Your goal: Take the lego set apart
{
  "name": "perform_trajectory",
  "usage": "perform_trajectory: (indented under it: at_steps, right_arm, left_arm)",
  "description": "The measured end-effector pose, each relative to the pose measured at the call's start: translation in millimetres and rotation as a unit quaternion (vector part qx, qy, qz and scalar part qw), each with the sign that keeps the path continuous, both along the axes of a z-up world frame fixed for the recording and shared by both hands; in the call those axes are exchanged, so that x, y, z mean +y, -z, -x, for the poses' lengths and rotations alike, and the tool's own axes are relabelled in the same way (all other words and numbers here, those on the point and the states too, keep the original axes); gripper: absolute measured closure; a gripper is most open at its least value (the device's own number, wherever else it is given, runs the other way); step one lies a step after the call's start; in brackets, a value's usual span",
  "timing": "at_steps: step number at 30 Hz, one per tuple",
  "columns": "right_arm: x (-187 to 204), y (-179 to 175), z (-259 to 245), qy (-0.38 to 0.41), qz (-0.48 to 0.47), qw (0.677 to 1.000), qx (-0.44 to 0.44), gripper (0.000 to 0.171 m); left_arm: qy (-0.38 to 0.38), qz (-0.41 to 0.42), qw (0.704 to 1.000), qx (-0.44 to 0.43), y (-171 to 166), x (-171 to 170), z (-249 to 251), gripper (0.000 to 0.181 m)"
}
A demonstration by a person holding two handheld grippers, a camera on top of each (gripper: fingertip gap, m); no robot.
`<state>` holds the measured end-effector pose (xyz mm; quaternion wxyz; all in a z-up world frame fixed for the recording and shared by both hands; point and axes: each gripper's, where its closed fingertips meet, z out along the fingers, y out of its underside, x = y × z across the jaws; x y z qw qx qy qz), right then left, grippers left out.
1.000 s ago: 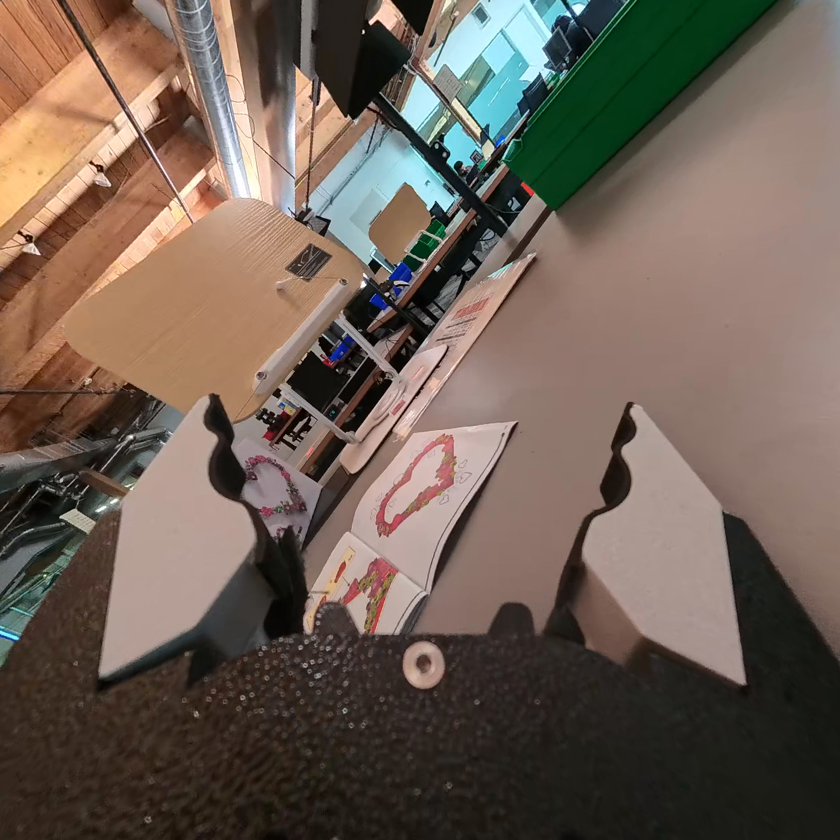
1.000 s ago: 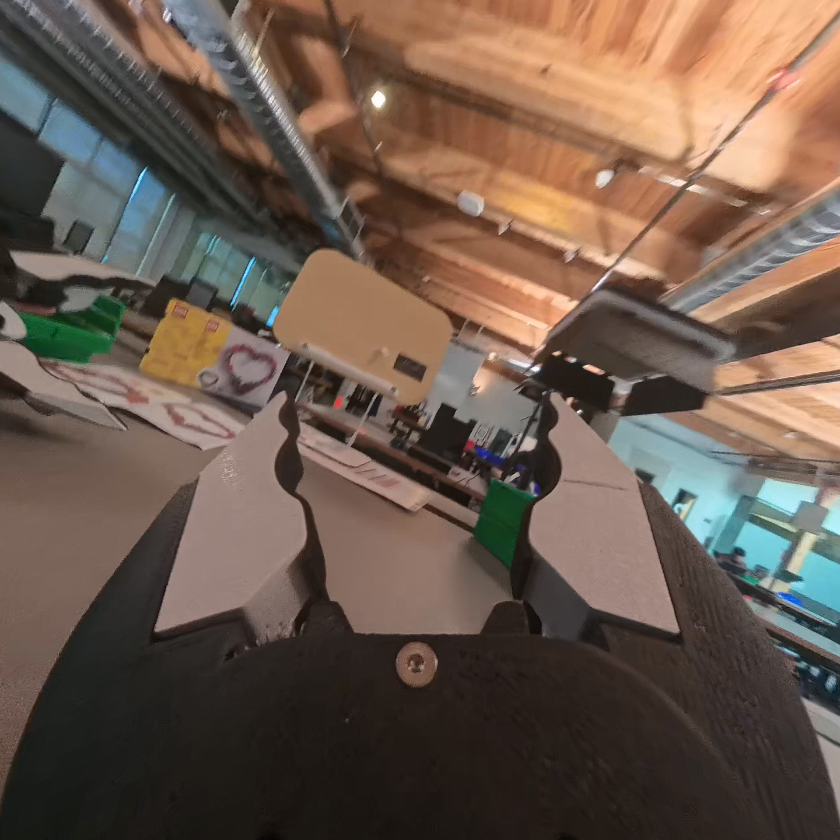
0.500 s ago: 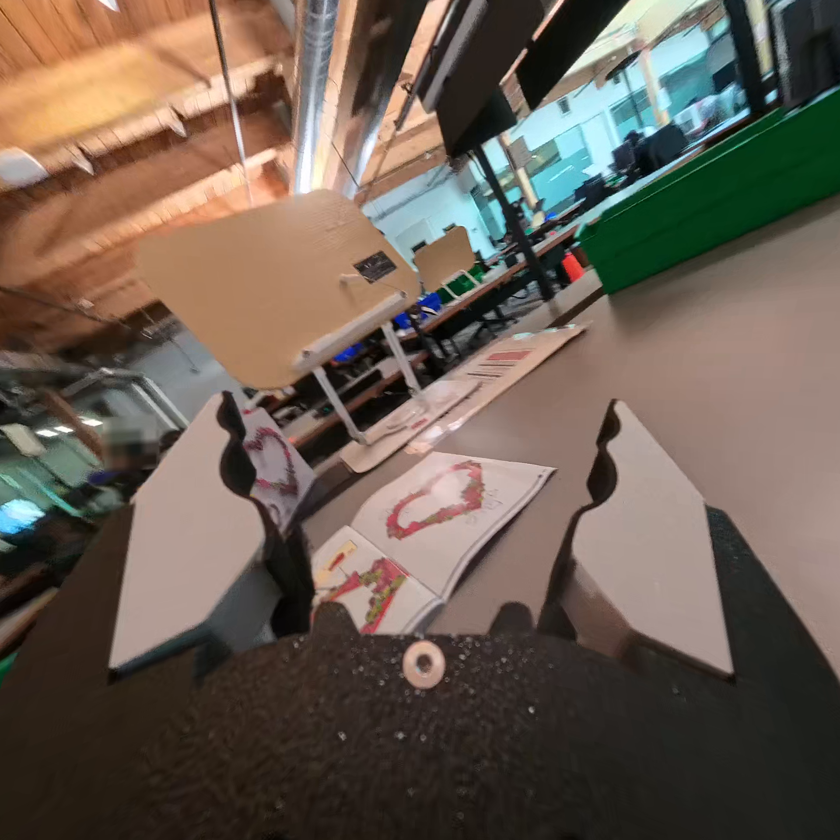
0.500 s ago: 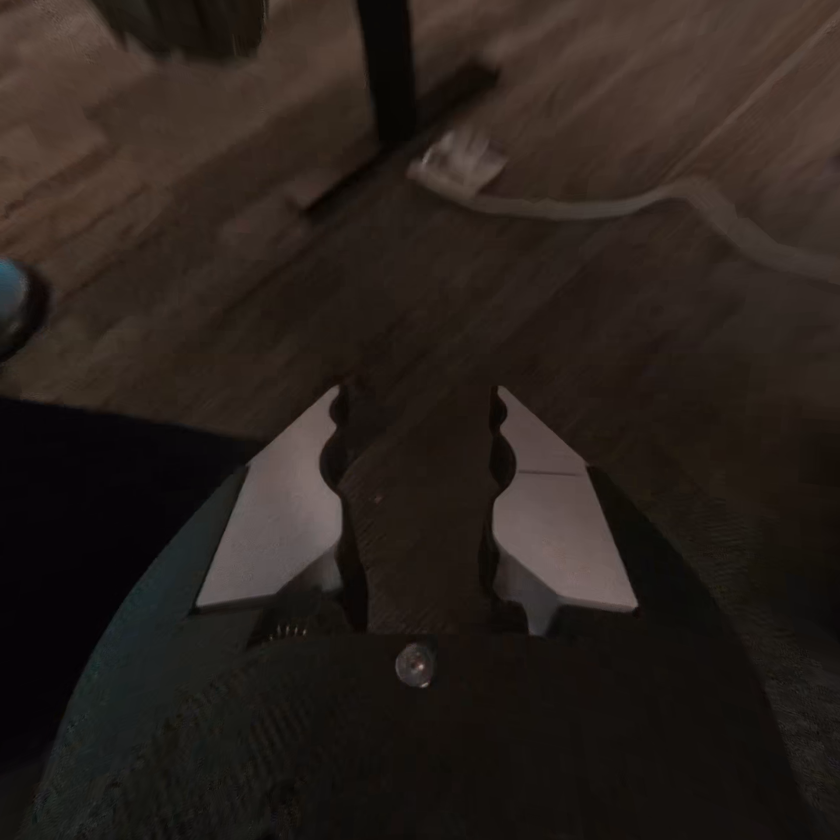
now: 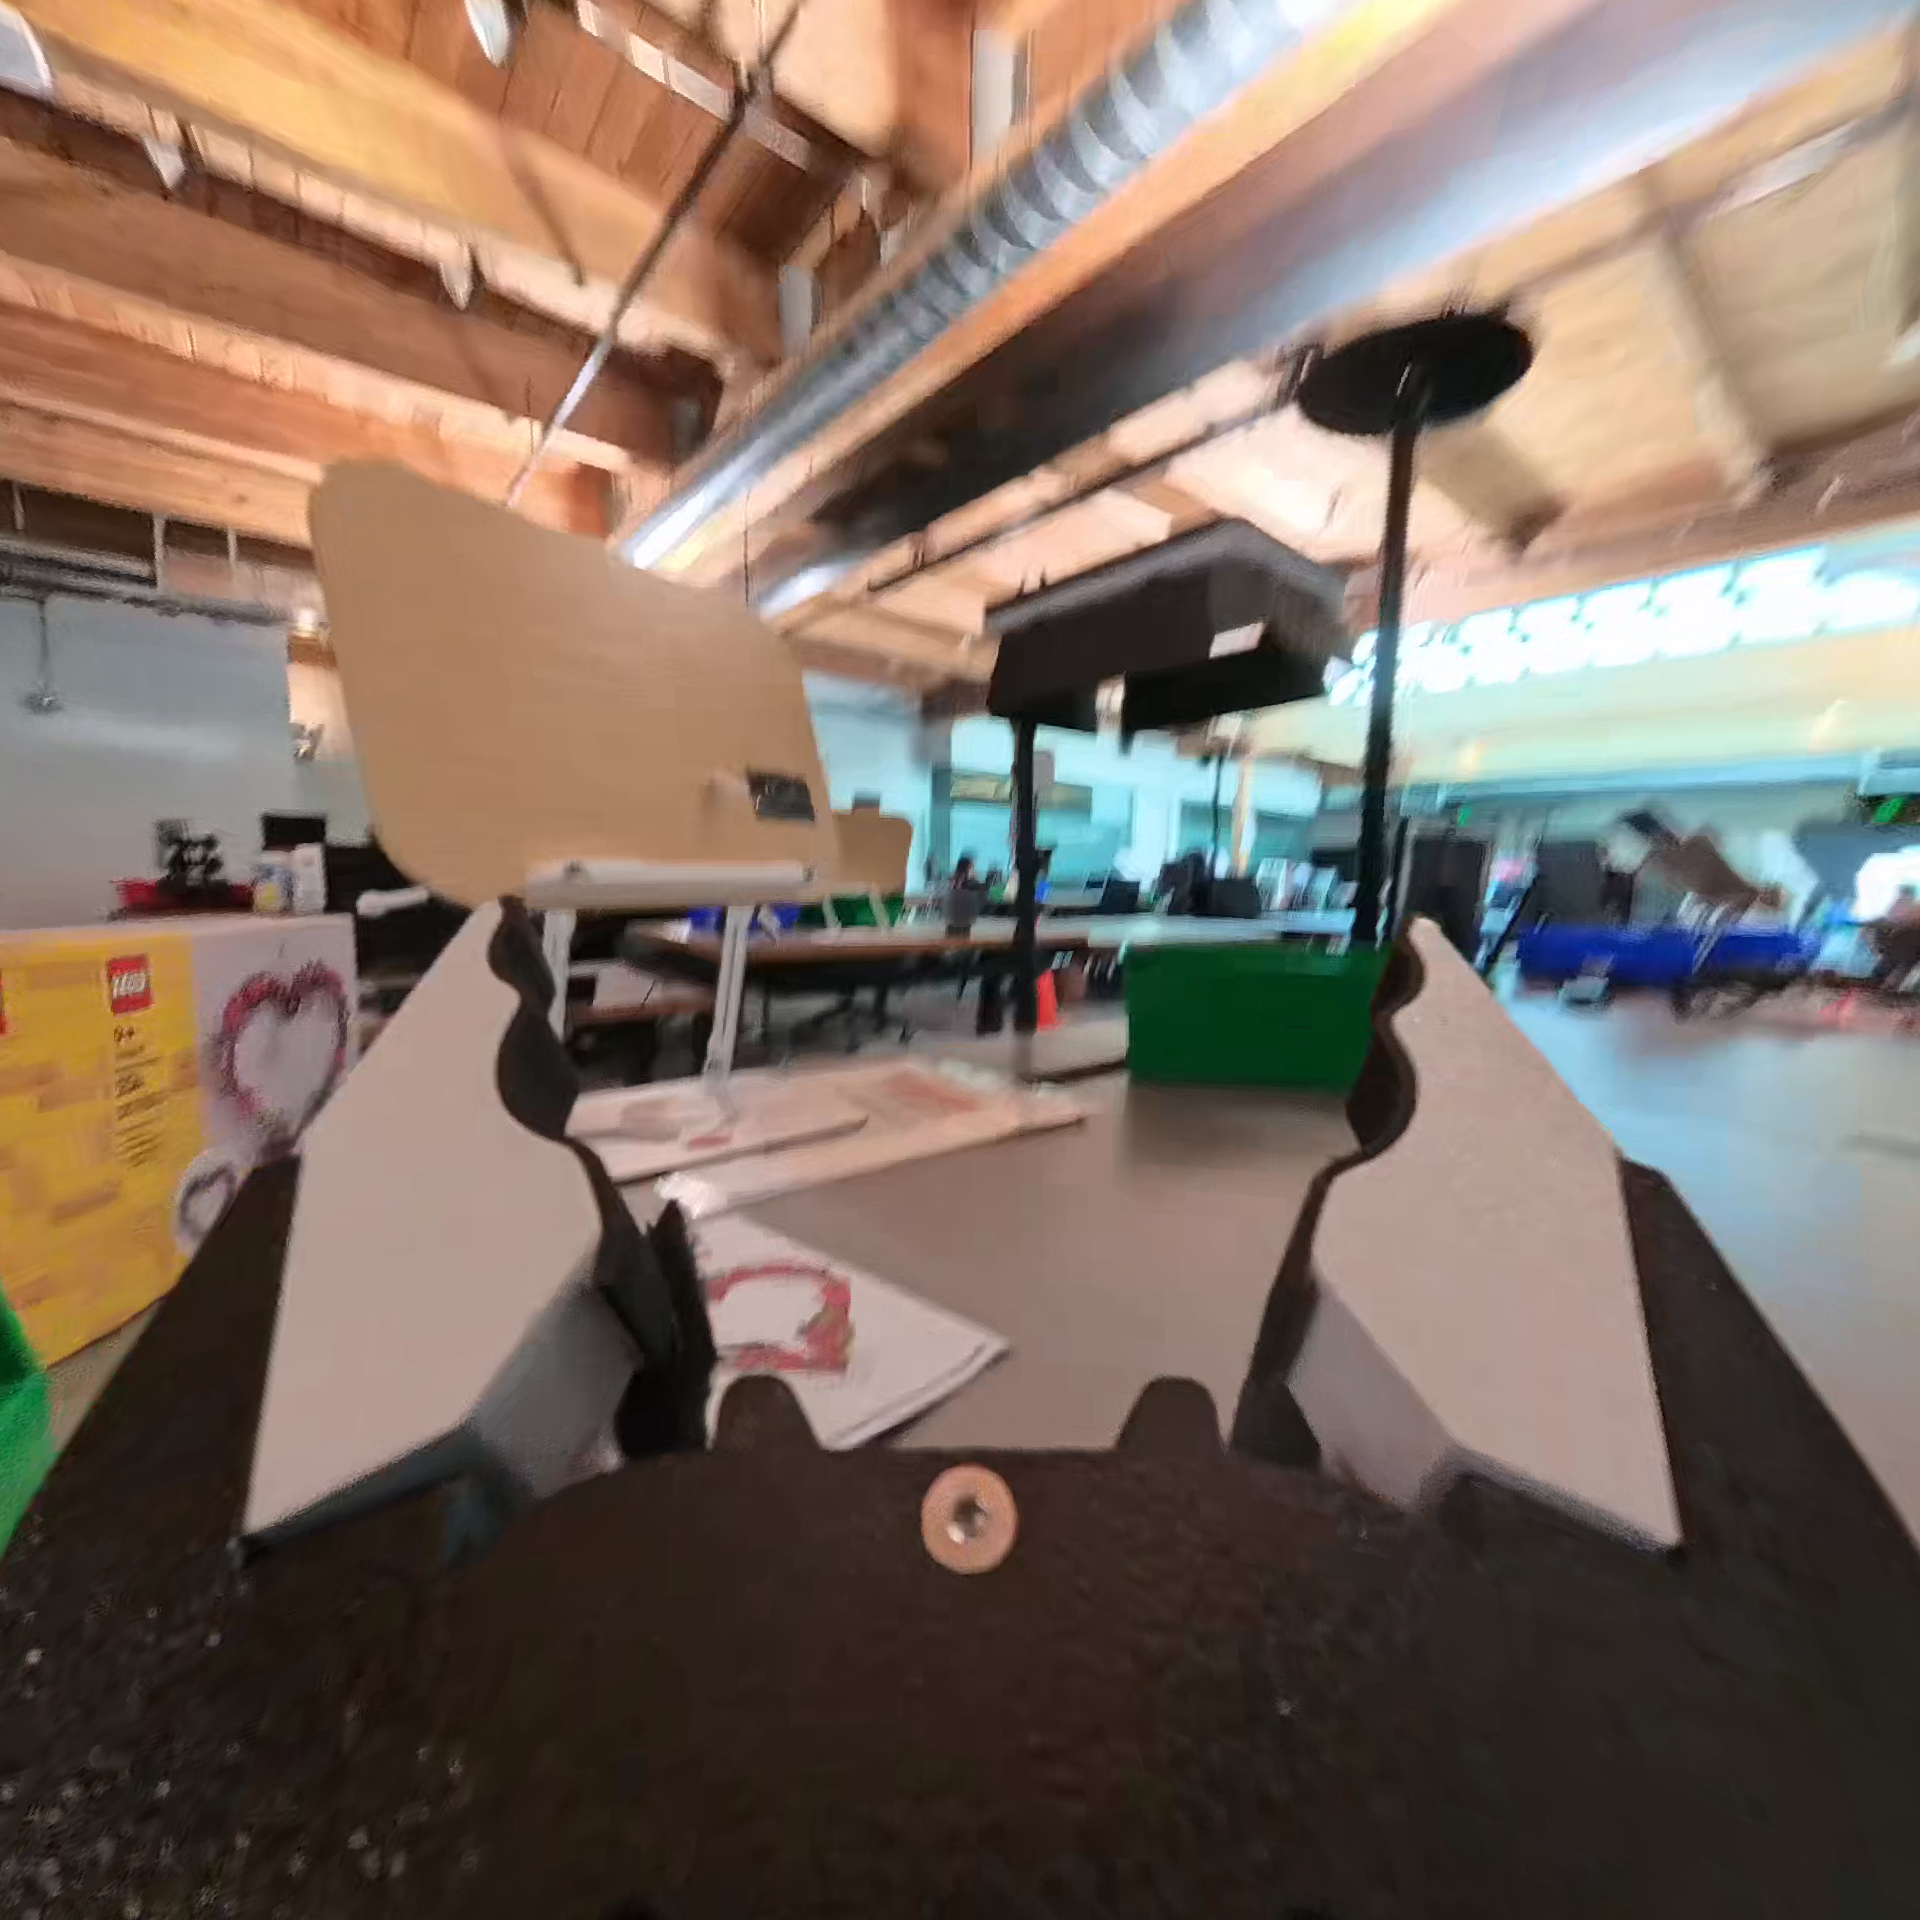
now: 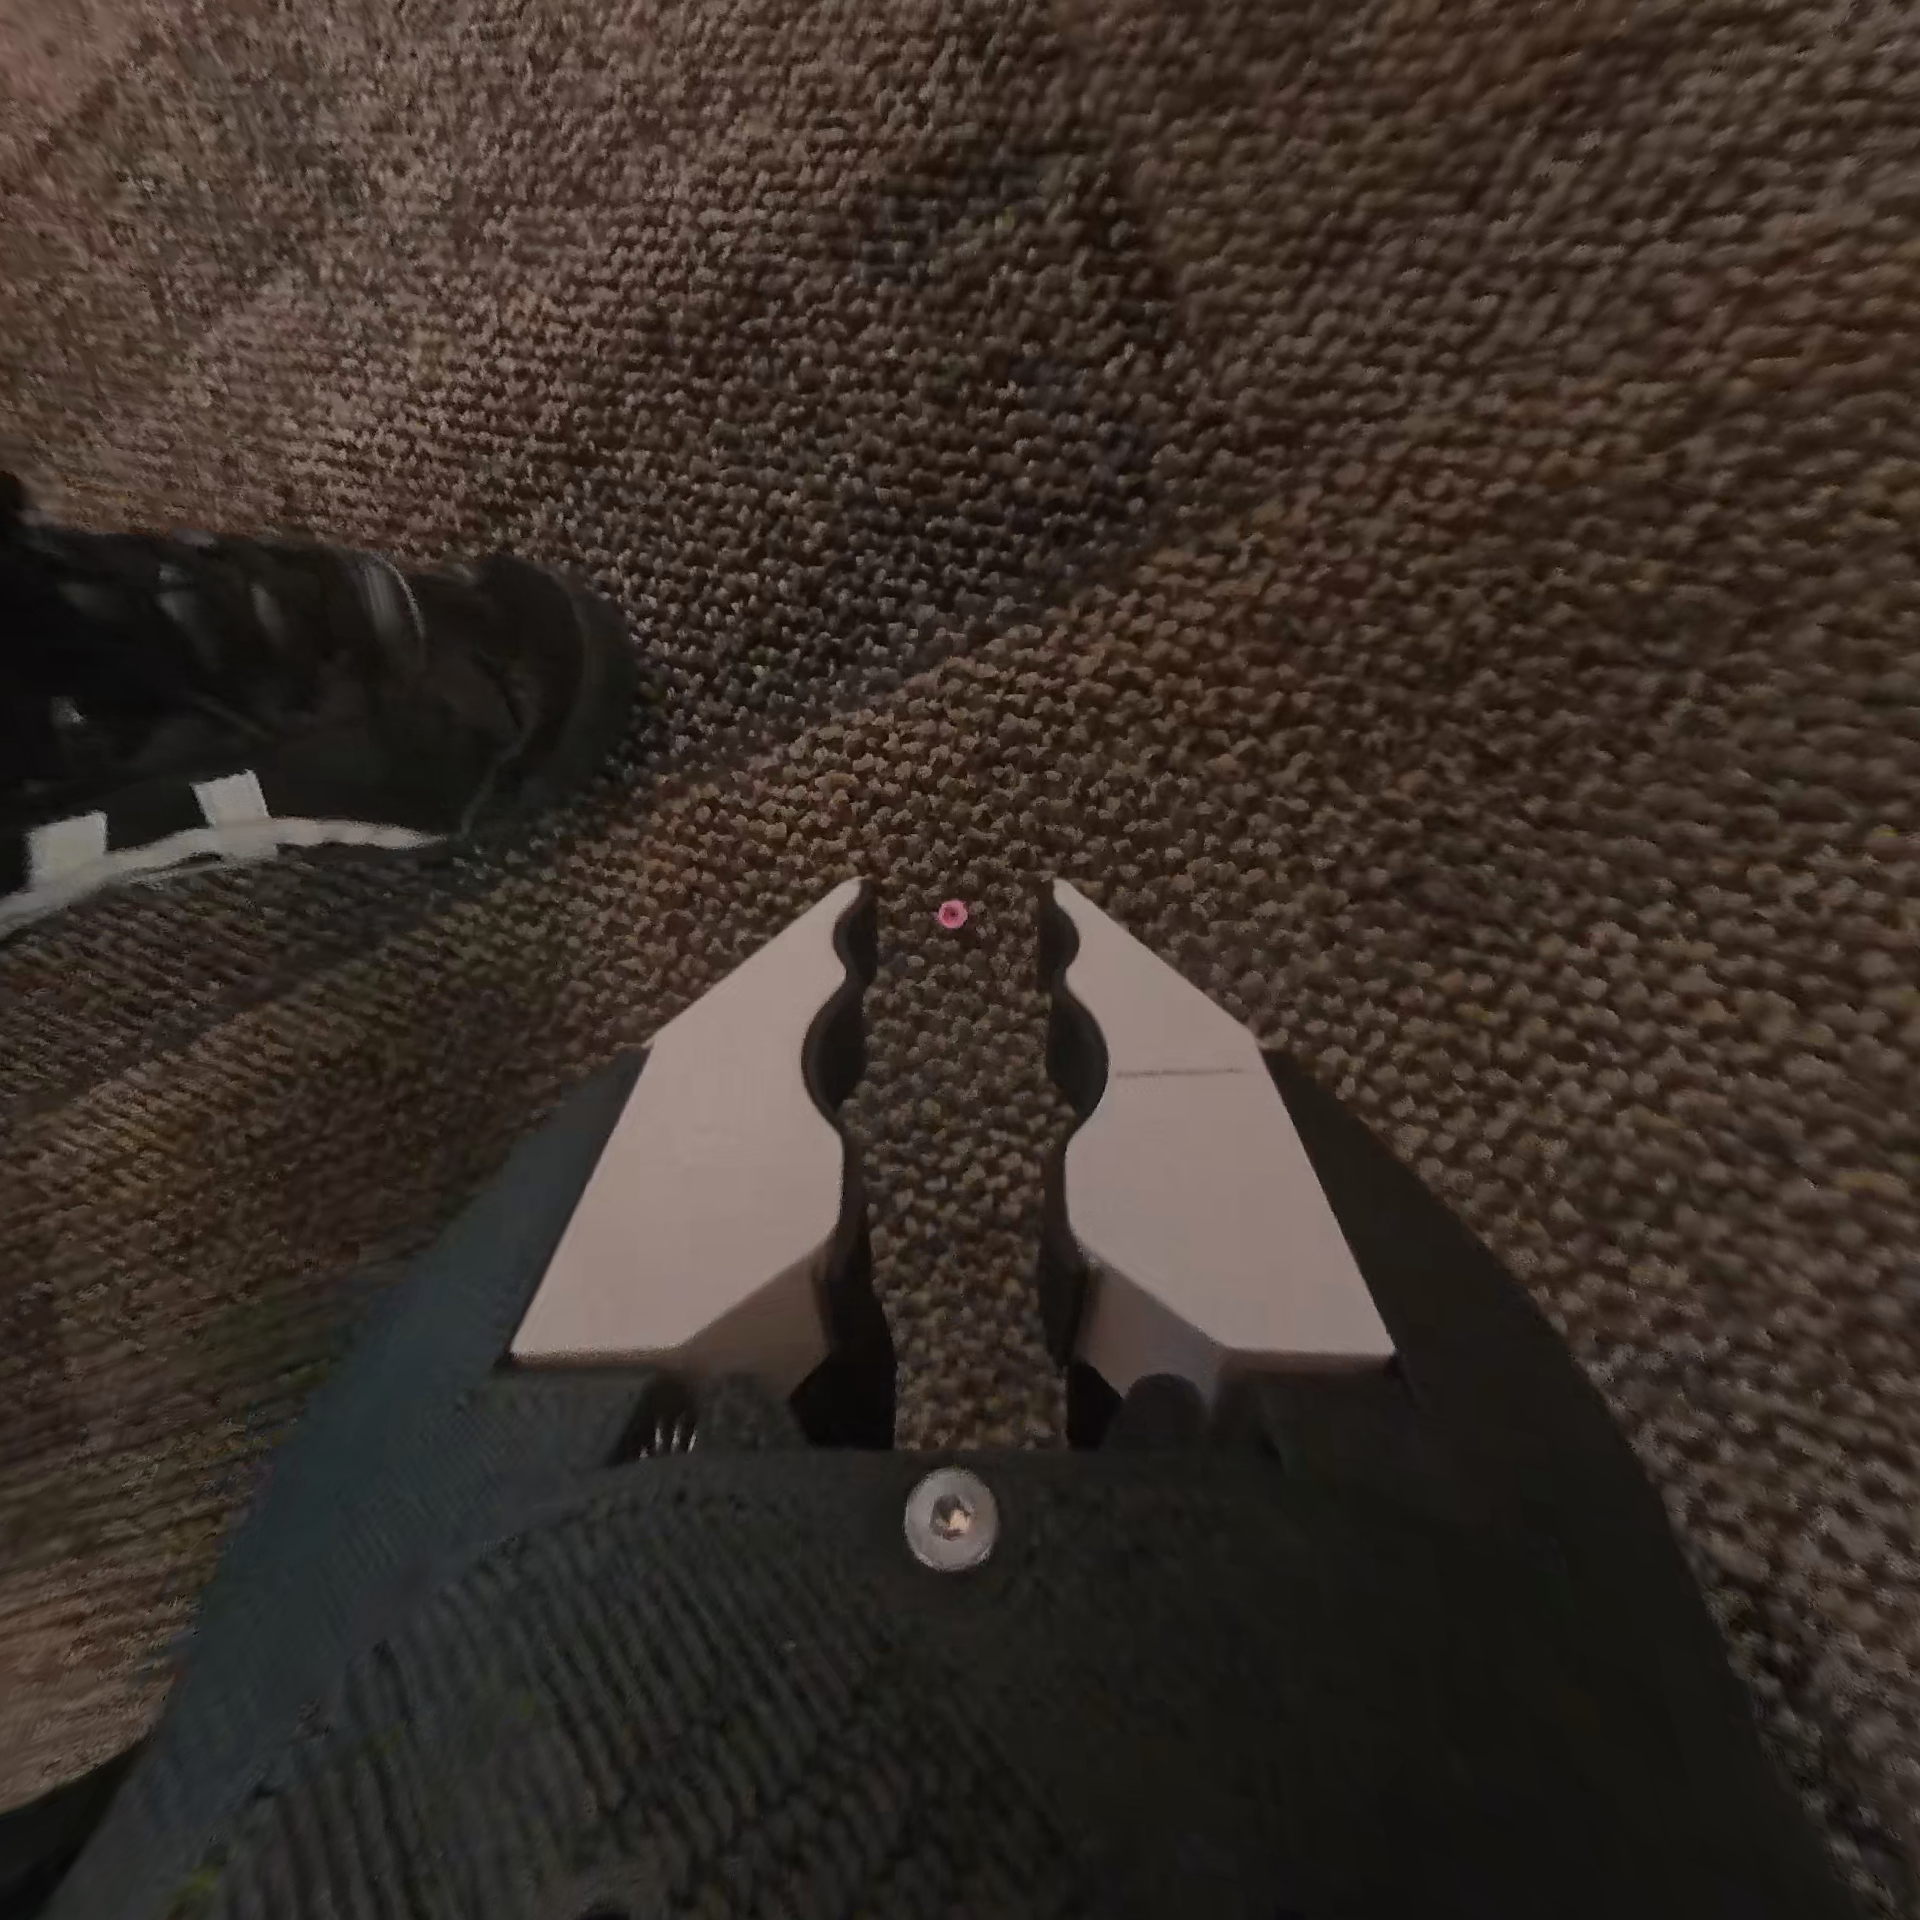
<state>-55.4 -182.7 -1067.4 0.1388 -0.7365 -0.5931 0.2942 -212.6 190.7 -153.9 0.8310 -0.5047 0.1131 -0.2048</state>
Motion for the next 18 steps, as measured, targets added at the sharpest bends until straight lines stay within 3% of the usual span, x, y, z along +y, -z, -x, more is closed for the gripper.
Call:
perform_trajectory:
  at_steps: [6, 10, 18]
  right_arm:
    - [-8, 29, -4, -0.047, 0.006, 0.999, -0.023, 0.151]
    - [-14, 26, 10, -0.056, 0.03, 0.998, 0.008, 0.155]
    - [-21, 54, -2, -0.083, 0.002, 0.995, -0.052, 0.153]
  left_arm:
    - [0.006, 0.021, 0.996, -0.087, 2, 7, 26, 0.027]
    - [0.003, 0.023, 0.995, -0.099, 1, 6, 27, 0.027]
    - [0.016, 0.029, 0.994, -0.102, 0, 7, 23, 0.027]
